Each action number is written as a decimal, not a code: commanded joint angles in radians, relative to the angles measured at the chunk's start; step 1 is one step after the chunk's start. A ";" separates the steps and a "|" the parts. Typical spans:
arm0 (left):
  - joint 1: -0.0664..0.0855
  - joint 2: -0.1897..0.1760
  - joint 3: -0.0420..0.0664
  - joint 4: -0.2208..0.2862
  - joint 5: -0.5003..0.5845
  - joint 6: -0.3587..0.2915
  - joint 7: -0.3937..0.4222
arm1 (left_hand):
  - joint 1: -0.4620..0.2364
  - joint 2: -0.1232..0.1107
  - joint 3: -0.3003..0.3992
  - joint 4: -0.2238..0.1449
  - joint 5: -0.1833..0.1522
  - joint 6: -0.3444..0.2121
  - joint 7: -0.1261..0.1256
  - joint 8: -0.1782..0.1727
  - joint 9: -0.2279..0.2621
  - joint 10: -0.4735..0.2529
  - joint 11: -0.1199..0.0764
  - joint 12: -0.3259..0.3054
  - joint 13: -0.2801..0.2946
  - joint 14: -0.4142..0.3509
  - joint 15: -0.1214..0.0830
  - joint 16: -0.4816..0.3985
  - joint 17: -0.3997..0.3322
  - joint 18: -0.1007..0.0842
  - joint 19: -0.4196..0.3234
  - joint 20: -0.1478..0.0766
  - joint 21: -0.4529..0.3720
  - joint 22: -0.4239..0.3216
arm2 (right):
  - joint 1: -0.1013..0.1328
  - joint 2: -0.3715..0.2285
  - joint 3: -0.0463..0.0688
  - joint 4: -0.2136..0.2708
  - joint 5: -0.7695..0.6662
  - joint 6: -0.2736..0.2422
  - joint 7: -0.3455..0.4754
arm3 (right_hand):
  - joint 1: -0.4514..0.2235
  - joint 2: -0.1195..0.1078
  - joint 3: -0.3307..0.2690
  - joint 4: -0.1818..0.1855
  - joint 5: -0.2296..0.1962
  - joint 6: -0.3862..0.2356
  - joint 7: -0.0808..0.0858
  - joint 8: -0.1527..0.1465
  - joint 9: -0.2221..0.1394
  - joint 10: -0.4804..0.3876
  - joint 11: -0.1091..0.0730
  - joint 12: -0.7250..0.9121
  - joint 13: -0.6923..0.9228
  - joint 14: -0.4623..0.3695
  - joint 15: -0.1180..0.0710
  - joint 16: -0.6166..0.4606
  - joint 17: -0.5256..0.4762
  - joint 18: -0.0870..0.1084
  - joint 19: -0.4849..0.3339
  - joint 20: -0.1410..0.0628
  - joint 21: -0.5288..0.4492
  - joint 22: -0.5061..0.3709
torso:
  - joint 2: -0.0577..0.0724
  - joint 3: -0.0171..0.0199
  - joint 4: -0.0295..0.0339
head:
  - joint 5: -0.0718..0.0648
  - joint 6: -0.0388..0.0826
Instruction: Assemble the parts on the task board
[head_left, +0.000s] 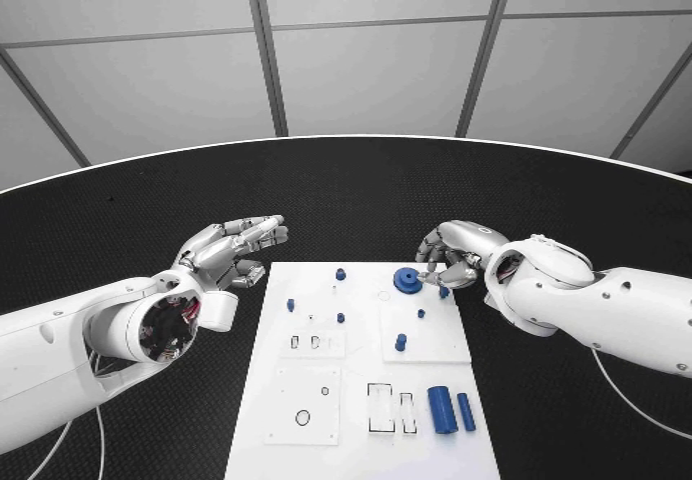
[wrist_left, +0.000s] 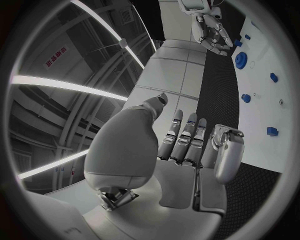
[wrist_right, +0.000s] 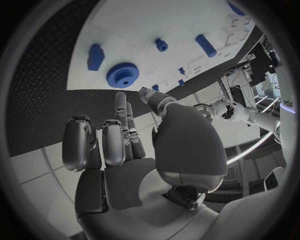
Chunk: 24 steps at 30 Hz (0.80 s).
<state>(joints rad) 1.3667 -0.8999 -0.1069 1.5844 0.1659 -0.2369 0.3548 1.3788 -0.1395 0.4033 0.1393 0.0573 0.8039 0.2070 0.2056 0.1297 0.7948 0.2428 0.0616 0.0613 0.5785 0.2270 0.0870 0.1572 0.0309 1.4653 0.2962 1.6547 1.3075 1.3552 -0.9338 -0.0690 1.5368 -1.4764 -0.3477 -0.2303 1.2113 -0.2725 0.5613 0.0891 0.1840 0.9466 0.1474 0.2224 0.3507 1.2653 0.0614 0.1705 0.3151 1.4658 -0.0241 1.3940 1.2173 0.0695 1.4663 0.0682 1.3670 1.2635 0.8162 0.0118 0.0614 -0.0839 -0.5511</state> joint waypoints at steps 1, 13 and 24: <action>0.000 0.002 0.000 -0.002 0.001 0.004 0.000 | 0.003 -0.008 0.005 0.003 -0.003 -0.006 0.069 -0.005 -0.001 -0.005 -0.001 -0.004 -0.002 -0.001 -0.001 -0.003 0.000 0.019 0.057 0.001 0.047 0.040 | 0.000 -0.007 0.000 -0.009 0.001 0.014 -0.008 | 0.007 -0.012 -0.009 0.007 -0.005 -0.023 0.001 -0.014 -0.005 -0.029 0.008 -0.024 -0.010 0.044 0.010 0.004 0.002 -0.006 -0.003 0.013 -0.001 0.002 | -0.004 0.0051 -0.0025 | -0.006 -0.001; 0.000 0.004 0.000 -0.002 0.002 0.014 -0.002 | 0.005 -0.003 0.009 0.004 -0.003 -0.004 0.068 -0.001 0.002 0.016 -0.002 0.001 0.001 0.060 -0.004 0.011 0.016 0.020 0.056 0.000 0.046 0.039 | 0.000 0.037 0.000 -0.058 0.002 0.052 -0.030 | 0.087 0.017 -0.225 0.053 0.028 -0.068 0.005 -0.055 -0.009 0.039 0.003 0.042 0.062 0.045 0.008 0.019 0.015 -0.006 -0.001 0.017 0.002 0.013 | 0.000 0.0006 0.0010 | -0.009 -0.003; 0.000 -0.001 0.000 0.002 0.002 0.012 -0.003 | 0.005 -0.003 0.010 0.004 -0.003 -0.004 0.068 0.000 0.002 0.017 -0.003 0.002 0.002 0.065 -0.005 0.012 0.017 0.021 0.054 -0.001 0.045 0.038 | 0.000 0.076 -0.001 -0.079 0.002 0.076 -0.031 | 0.217 0.052 -0.397 0.201 0.041 -0.055 -0.008 -0.051 0.010 -0.020 -0.013 0.304 0.360 0.053 -0.004 0.048 0.052 -0.014 0.015 0.004 0.027 0.060 | 0.000 0.0004 0.0019 | -0.009 -0.010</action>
<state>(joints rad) 1.3664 -0.9003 -0.1072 1.5863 0.1678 -0.2246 0.3522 1.3788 -0.1395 0.4060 0.1420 0.0572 0.8040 0.2070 0.2057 0.1305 0.8044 0.2408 0.0617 0.0614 0.6382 0.2220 0.0960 0.1734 0.0415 1.4652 0.2961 1.6547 1.3074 1.3551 -0.8589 -0.0696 1.4586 -1.4739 -0.2715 -0.2618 1.4223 -0.2207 0.1680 0.2864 0.2189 0.8895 0.1424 0.1715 0.3595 1.2529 0.0501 0.4631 0.6619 1.4679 -0.0209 1.4370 1.2670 0.0695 1.4652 0.0764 1.3896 1.3082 0.8172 0.0120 0.0639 -0.0944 -0.5590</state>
